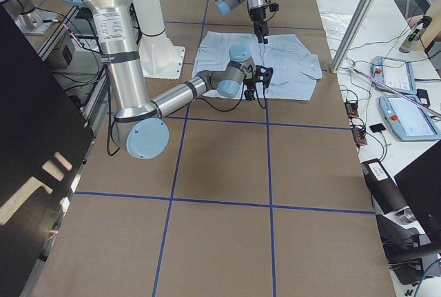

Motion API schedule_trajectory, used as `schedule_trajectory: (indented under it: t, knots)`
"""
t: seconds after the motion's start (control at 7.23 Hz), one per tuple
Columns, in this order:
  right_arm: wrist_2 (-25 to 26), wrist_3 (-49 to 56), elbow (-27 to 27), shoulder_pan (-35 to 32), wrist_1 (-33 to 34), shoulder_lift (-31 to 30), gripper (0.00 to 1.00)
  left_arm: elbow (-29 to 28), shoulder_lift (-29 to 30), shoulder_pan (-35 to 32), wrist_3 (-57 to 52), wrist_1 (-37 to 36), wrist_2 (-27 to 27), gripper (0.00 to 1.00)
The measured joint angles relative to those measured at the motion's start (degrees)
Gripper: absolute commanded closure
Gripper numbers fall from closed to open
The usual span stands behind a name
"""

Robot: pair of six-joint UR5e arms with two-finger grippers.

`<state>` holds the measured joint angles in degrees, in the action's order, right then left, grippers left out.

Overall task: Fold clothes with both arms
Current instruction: 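Fold the sleeve across the chest with left gripper while right moves to hem, then move the left gripper to the hem corner and grasp both hem corners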

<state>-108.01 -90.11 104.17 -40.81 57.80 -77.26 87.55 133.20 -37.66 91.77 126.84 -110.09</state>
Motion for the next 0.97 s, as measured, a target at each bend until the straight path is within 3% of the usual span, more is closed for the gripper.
schedule_trajectory:
  t: [0.42, 0.69, 0.97]
  knots:
    - [18.4, -14.9, 13.0, 20.7, 20.5, -0.4, 0.01, 11.2, -14.0, -1.0, -9.1, -0.3, -1.4, 0.00]
    - [28.0, -22.0, 15.0, 31.2, 24.3, -3.0, 0.01, 14.6, -20.0, -2.4, -13.8, -0.1, -1.5, 0.00]
    - [30.8, -24.2, 14.7, 34.7, 24.8, -5.2, 0.05, 15.7, -22.2, -2.6, -15.1, -0.1, -1.2, 0.00]
